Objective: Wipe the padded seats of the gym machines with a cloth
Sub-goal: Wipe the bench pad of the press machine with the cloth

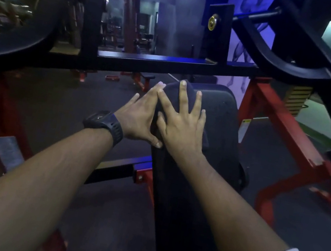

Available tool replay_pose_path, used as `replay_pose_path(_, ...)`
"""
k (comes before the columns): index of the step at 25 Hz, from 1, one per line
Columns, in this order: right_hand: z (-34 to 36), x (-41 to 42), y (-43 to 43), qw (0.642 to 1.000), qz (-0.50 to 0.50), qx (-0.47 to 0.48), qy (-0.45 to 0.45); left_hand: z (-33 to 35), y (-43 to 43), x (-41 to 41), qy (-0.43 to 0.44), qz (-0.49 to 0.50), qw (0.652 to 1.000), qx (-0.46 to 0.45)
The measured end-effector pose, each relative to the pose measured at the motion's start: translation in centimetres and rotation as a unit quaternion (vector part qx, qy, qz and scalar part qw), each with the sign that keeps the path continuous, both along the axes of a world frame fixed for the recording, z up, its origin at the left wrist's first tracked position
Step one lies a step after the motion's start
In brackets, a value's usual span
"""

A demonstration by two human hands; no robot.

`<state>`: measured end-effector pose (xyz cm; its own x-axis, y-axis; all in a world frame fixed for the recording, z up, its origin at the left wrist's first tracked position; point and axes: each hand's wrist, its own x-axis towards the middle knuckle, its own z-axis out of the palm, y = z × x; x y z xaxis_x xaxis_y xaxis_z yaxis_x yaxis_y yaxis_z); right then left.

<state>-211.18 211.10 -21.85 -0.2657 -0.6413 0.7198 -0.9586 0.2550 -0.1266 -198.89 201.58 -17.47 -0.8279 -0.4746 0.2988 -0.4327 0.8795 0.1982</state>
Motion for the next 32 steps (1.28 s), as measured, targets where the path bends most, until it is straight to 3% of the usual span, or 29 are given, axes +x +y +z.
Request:
replay_pose_path(5, -1.0, 1.4, -0.5, 0.995, -0.028, -0.075, -0.052, -0.3, 1.6, -0.1, 0.044, 0.028, 0.998, 0.038)
replay_pose_path(9, -0.8, -1.0, -0.1, 0.997, 0.015, -0.064, 0.037, -0.4, 1.7, -0.1, 0.05, 0.044, 0.995, 0.068)
replay_pose_path(15, -0.3, -2.6, -0.3, 0.995, 0.015, -0.074, 0.072, -0.2, 2.2, -0.4, 0.047, 0.051, 0.996, 0.06)
replay_pose_path(20, -0.2, -2.3, -0.7, 0.987, -0.041, -0.133, -0.078, -0.5, 1.2, -0.3, 0.035, 0.062, 0.995, 0.069)
replay_pose_path(21, -0.8, -1.7, -0.7, 0.988, -0.037, -0.135, -0.06, -0.5, 1.2, -0.4, 0.031, 0.059, 0.996, 0.064)
replay_pose_path(25, -0.4, -5.8, 0.4, 0.981, 0.059, -0.085, 0.162, -0.1, 1.4, -0.2, 0.019, 0.046, 0.997, 0.057)
replay_pose_path(26, 0.4, -6.7, 0.4, 0.986, 0.043, -0.085, 0.136, 0.1, 1.5, -0.4, 0.013, 0.04, 0.998, 0.044)
replay_pose_path(29, -0.6, -2.5, -0.1, 0.981, -0.076, -0.125, -0.127, 0.2, 1.1, -0.5, -0.009, 0.038, 0.999, 0.019)
replay_pose_path(30, -1.7, -0.8, -0.2, 0.979, -0.084, -0.137, -0.126, -0.2, 0.9, -0.4, -0.006, 0.035, 0.999, 0.017)
replay_pose_path(32, -2.8, -1.3, 0.3, 0.993, 0.004, -0.117, 0.03, -0.5, 1.0, -0.2, -0.007, 0.024, 1.0, 0.013)
